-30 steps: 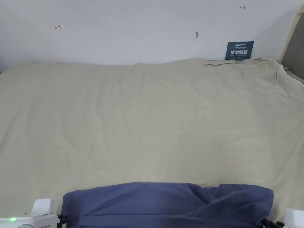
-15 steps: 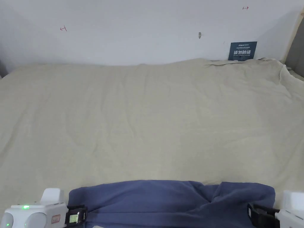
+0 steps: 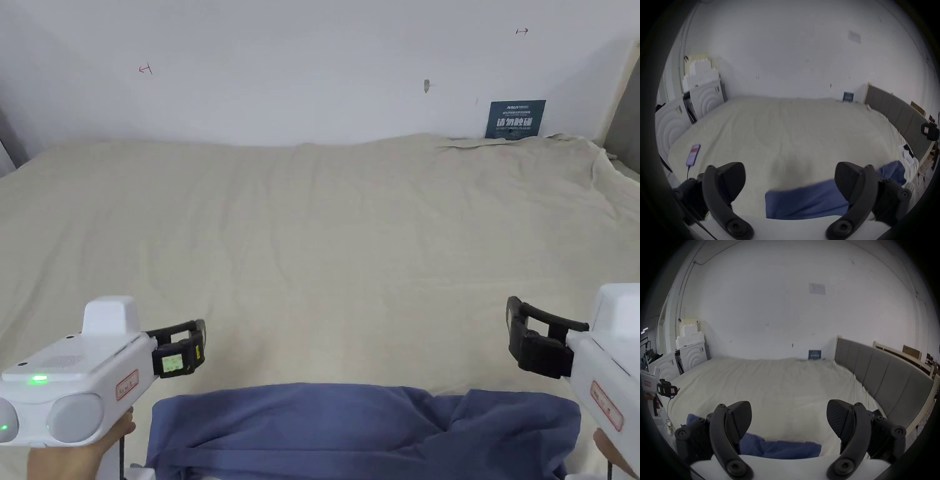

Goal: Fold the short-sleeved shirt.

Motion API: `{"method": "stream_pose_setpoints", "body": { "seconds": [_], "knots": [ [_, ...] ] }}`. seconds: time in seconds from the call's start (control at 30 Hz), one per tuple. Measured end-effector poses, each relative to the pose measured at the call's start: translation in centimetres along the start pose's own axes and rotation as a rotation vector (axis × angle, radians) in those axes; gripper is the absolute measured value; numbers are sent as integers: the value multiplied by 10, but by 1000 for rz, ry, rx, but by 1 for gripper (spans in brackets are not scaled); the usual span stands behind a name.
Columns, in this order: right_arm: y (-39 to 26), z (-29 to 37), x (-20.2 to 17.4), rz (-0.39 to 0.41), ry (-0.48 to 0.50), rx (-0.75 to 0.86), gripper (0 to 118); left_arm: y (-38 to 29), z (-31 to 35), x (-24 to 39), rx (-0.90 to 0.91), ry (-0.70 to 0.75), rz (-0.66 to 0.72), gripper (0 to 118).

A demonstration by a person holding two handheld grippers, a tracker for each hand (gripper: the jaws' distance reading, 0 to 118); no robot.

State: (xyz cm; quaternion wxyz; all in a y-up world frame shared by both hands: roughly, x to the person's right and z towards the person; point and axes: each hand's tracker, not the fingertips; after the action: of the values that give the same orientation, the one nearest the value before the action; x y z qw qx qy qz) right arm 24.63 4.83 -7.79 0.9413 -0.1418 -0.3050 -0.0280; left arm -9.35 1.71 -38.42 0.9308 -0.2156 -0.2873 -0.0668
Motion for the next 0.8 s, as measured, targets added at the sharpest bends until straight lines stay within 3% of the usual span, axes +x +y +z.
{"method": "stream_pose_setpoints", "body": {
  "seconds": [0.2, 0.27, 0.3, 0.37, 0.4, 0.43, 0.63, 0.8],
  "knots": [
    [-3, 0, -9, -1, -54, 80, 96, -11, 5, 19, 169, 26, -53, 83],
    [-5, -1, -7, -15, -56, 91, 92, -17, 7, 24, 193, 47, -71, 63],
    [-5, 0, -6, -21, -48, 91, 82, -19, 6, 26, 205, 51, -65, 40],
    [-7, 1, -7, -23, -50, 101, 53, -21, 6, 28, 211, 63, -47, 18],
    [-7, 1, -8, -16, -57, 108, 17, -23, 7, 28, 218, 66, -35, 10],
    [-6, 1, -8, -7, -60, 109, 0, -22, 7, 25, 221, 57, -24, 0],
    [-7, -2, -11, -4, -46, 105, 0, -19, 1, 10, 148, 7, 36, 0],
    [-10, -3, -7, -17, -36, 85, 0, -23, -17, -27, -43, -99, 155, 0]
  ]
}}
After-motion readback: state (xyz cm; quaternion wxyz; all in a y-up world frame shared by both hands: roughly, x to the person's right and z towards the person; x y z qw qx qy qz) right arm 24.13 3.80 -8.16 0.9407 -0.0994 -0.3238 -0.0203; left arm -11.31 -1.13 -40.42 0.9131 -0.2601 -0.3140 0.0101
